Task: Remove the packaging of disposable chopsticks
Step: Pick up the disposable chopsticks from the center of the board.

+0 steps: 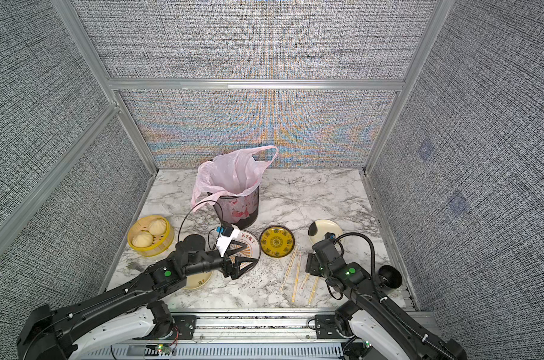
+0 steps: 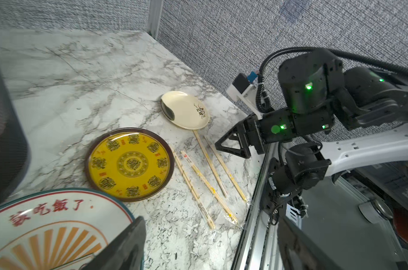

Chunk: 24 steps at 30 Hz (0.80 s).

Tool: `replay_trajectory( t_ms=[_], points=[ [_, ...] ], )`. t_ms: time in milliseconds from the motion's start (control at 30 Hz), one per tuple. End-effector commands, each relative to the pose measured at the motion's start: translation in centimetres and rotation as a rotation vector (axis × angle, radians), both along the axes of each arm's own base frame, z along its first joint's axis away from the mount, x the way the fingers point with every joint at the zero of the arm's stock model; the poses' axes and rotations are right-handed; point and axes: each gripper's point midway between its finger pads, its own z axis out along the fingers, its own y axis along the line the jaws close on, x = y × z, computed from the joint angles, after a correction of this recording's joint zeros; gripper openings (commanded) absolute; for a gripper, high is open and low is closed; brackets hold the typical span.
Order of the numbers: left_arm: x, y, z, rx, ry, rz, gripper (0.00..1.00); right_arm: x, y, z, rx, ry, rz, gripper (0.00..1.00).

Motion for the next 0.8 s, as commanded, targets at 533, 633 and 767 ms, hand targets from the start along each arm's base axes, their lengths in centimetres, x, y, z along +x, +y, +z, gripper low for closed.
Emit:
replay_trajectory(
  t_ms=[533,633,767],
  points=[
    [0.1,-5.4,-2.5,0.051,0.013,-0.058,0.86,-0.8,-1.3,-4.5,-0.015,0.256,-0.078,0.25],
    [0.2,-5.5,-2.6,0.054,0.015,-0.056,0.86,-0.8,-1.9,-4.2,-0.057,0.264,-0.094,0.16],
    [0.1,-5.5,-2.9,0.062,0.017,-0.059,0.86,-0.7,-1.6,-4.6,-0.047,0.28,-0.08,0.16]
  ],
)
